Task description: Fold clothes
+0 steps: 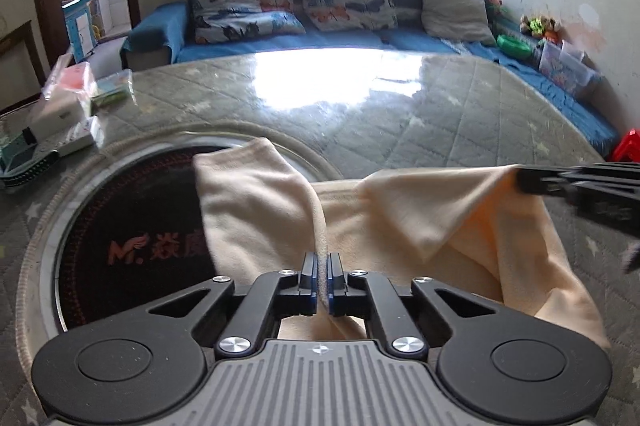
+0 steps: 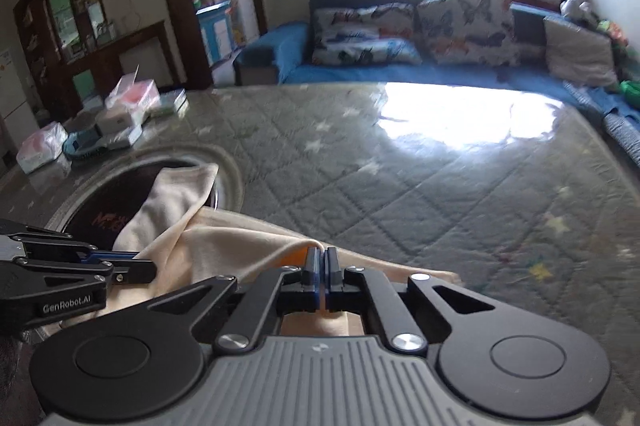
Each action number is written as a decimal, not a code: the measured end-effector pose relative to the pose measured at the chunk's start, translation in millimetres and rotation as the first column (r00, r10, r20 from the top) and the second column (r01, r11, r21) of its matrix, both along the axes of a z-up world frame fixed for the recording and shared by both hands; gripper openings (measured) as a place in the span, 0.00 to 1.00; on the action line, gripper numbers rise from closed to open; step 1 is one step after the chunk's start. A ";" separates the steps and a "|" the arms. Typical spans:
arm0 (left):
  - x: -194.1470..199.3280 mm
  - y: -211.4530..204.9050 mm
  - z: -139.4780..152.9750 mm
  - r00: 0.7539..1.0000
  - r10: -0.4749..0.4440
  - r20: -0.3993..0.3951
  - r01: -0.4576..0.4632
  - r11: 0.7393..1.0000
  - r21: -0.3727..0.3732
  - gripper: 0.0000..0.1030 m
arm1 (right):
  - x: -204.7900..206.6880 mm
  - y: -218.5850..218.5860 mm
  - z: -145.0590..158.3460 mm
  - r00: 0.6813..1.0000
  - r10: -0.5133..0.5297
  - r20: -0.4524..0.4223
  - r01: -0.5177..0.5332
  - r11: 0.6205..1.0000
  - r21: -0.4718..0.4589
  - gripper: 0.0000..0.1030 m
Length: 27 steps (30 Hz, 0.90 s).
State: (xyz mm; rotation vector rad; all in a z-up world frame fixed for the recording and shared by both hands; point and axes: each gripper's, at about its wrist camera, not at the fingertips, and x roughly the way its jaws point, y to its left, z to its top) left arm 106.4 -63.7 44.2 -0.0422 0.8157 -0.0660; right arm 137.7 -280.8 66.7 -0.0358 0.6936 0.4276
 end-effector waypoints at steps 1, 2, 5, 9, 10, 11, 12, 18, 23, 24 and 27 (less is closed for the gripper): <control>-4.5 3.1 2.8 1.000 0.008 0.010 -0.008 1.000 -0.004 0.04 | -7.7 -7.3 7.0 0.999 -0.024 0.028 0.024 1.000 -0.002 0.01; -9.1 6.3 5.5 1.000 0.017 0.020 -0.017 1.000 -0.009 0.04 | -13.0 -12.6 11.3 0.998 -0.040 0.045 0.040 0.999 -0.003 0.01; -24.4 19.3 13.3 0.998 0.051 0.041 -0.049 0.998 -0.029 0.03 | -43.5 -44.1 29.1 0.986 -0.122 0.115 0.123 0.992 -0.003 0.01; -56.9 41.3 22.4 0.993 0.098 0.062 -0.095 0.994 -0.052 0.03 | -86.2 -93.8 37.4 0.954 -0.265 0.142 0.264 0.964 0.031 0.01; -66.5 47.4 24.4 0.992 0.110 0.067 -0.106 0.993 -0.055 0.03 | -97.6 -106.6 36.8 0.943 -0.301 0.142 0.299 0.954 0.038 0.01; -76.1 53.8 26.3 0.990 0.121 0.071 -0.117 0.992 -0.055 0.03 | -108.2 -118.4 34.6 0.934 -0.333 0.133 0.330 0.943 0.044 0.01; -87.5 59.8 28.2 0.988 0.133 0.076 -0.129 0.990 -0.055 0.03 | -118.6 -130.0 32.1 0.924 -0.364 0.121 0.360 0.932 0.051 0.01; -137.4 94.3 21.0 0.978 0.206 0.024 -0.204 0.977 -0.067 0.03 | -153.2 -173.0 3.3 0.883 -0.469 0.019 0.469 0.883 0.001 0.01; -161.3 112.2 2.1 0.970 0.240 -0.047 -0.241 0.970 -0.029 0.08 | -156.2 -185.5 -16.7 0.865 -0.499 -0.046 0.496 0.866 -0.064 0.03; -164.0 114.7 0.8 0.969 0.241 -0.060 -0.243 0.969 -0.032 0.12 | -156.6 -186.7 -17.4 0.860 -0.509 -0.041 0.505 0.860 -0.075 0.04; -175.4 108.1 3.1 0.976 0.216 -0.032 -0.216 0.976 -0.007 0.13 | -158.5 -191.5 -12.8 0.849 -0.528 -0.003 0.526 0.846 -0.081 0.06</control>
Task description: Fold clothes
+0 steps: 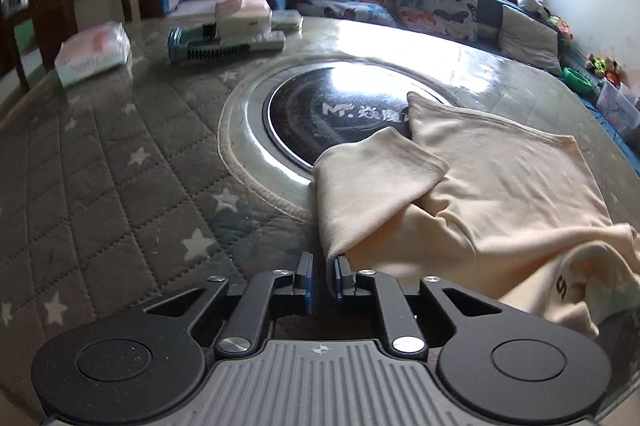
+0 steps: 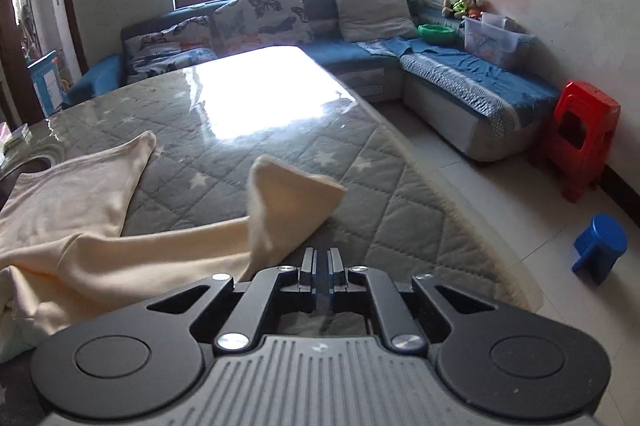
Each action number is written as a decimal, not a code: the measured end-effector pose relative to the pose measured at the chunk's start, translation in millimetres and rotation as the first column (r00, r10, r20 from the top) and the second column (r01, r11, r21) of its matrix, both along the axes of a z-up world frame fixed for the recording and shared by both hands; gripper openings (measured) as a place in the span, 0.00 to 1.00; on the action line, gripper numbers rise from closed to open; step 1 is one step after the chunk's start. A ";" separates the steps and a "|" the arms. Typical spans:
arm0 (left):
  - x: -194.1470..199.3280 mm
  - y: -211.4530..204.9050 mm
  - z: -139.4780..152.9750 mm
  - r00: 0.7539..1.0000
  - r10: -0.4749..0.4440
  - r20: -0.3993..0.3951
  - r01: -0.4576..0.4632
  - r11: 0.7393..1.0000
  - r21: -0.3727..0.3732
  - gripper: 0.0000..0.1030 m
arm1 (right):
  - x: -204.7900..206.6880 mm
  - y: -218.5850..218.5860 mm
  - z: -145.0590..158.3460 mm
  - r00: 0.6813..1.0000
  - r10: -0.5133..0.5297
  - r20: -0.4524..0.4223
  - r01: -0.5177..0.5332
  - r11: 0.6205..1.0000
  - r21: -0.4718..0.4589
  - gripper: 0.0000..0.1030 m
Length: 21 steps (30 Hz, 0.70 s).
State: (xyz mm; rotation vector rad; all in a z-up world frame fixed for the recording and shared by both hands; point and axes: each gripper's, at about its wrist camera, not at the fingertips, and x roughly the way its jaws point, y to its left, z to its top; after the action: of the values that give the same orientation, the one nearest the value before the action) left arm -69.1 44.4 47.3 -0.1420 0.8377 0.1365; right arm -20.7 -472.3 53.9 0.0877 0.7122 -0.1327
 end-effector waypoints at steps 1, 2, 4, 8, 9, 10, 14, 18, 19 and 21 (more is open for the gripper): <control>-3.6 -4.3 3.5 1.000 -0.024 0.019 0.024 1.000 0.013 0.13 | 1.4 0.6 1.9 1.000 0.005 0.009 -0.005 1.000 -0.006 0.06; -6.8 -9.5 7.6 0.998 -0.052 0.040 0.052 0.998 0.021 0.13 | 2.8 2.0 3.5 1.000 0.014 0.018 -0.014 1.000 -0.011 0.07; -10.8 -24.2 15.7 0.990 -0.115 0.077 0.113 0.993 0.028 0.13 | 5.7 4.8 6.7 0.999 0.033 0.033 -0.033 0.999 -0.021 0.17; -13.7 -60.0 26.2 0.958 -0.253 0.134 0.251 0.968 0.031 0.13 | 21.2 22.9 6.2 0.993 0.115 0.038 -0.113 0.993 -0.043 0.28; -10.5 -68.8 25.8 0.949 -0.284 0.136 0.283 0.959 0.030 0.13 | 26.9 27.6 4.1 0.990 0.136 0.033 -0.134 0.990 -0.044 0.33; -7.6 -77.7 24.4 0.939 -0.317 0.133 0.316 0.948 0.026 0.13 | 32.6 32.4 1.3 0.989 0.148 0.022 -0.147 0.988 -0.049 0.35; -0.2 -111.4 15.7 0.892 -0.436 0.124 0.435 0.900 0.032 0.13 | 47.3 48.7 -11.2 0.983 0.181 -0.015 -0.182 0.978 -0.106 0.36; 4.4 -140.2 7.7 0.837 -0.535 0.115 0.531 0.845 0.067 0.13 | 41.5 40.6 -19.8 0.994 0.100 -0.039 -0.106 0.976 -0.188 0.37; 2.9 -145.4 5.8 0.826 -0.553 0.111 0.548 0.833 0.078 0.13 | 36.9 33.7 -20.3 0.997 0.064 -0.041 -0.071 0.977 -0.203 0.37; 5.9 -152.8 0.5 0.813 -0.574 0.099 0.566 0.819 0.093 0.13 | 24.7 17.3 -19.5 0.999 -0.004 -0.044 -0.005 0.977 -0.215 0.38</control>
State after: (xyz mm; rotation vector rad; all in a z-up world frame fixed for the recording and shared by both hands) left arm -63.1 -108.4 47.8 0.1623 0.7200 -0.4152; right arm 4.0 -455.0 34.4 -0.1228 0.7377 -0.2108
